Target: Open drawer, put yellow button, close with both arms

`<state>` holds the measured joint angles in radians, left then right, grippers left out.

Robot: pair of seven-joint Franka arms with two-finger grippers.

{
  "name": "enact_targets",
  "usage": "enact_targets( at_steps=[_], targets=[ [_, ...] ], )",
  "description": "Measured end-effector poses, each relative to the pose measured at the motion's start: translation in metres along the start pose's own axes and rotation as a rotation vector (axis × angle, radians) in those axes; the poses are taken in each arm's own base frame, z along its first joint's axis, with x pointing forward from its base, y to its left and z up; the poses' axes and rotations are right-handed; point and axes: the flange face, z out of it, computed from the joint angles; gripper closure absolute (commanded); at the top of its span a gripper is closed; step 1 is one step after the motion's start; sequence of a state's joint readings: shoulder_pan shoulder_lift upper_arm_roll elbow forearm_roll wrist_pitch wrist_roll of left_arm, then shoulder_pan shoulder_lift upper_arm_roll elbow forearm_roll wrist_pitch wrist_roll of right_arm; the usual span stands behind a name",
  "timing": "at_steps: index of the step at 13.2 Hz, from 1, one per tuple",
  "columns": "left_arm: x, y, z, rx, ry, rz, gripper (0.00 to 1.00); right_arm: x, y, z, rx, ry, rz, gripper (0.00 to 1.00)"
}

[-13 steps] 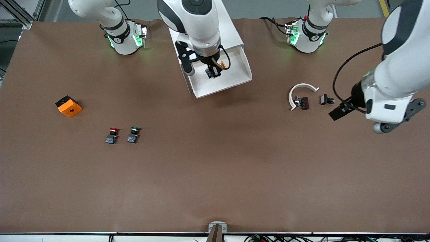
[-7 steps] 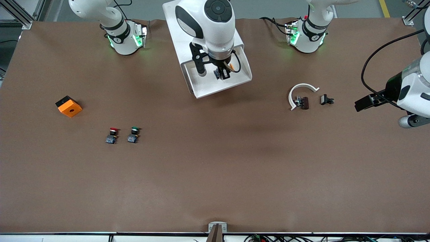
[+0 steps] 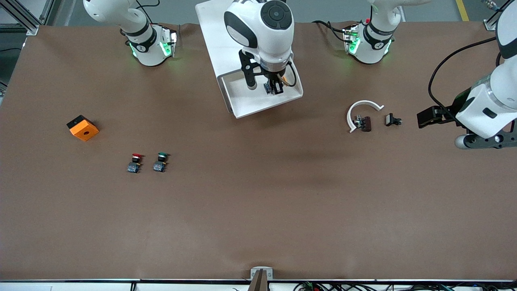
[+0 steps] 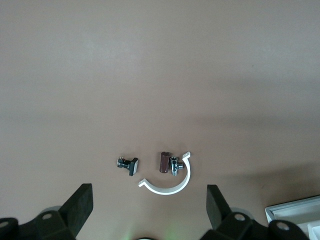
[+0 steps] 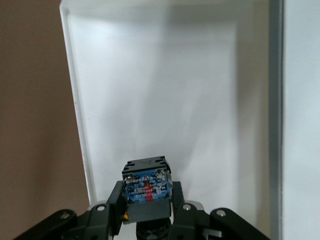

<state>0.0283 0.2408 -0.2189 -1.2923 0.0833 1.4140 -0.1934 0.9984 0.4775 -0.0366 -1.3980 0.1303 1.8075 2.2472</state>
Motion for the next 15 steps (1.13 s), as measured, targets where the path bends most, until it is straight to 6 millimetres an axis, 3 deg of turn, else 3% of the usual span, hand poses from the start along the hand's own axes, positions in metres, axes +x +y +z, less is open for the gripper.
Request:
enact_targets(
  at_steps=[4,5,7,11,15],
  targets=[
    [-0.014,0.023,0.022,-0.066,0.067,0.025,0.00,-0.003,-0.003,0.009,0.002,0.001,0.016,1.00],
    [-0.019,0.027,0.031,-0.074,0.060,0.028,0.00,-0.003,-0.003,0.009,0.004,0.000,0.018,0.46],
    [-0.027,0.041,0.045,-0.078,0.046,0.047,0.00,-0.001,-0.005,0.009,0.006,0.000,0.020,0.00],
    [-0.036,0.091,0.068,-0.088,0.062,0.031,0.00,0.000,-0.007,0.009,0.008,0.000,-0.034,0.00],
    [-0.044,0.143,0.092,-0.098,0.048,0.060,0.00,0.003,-0.012,-0.006,0.024,-0.014,-0.153,0.00]
  ],
)
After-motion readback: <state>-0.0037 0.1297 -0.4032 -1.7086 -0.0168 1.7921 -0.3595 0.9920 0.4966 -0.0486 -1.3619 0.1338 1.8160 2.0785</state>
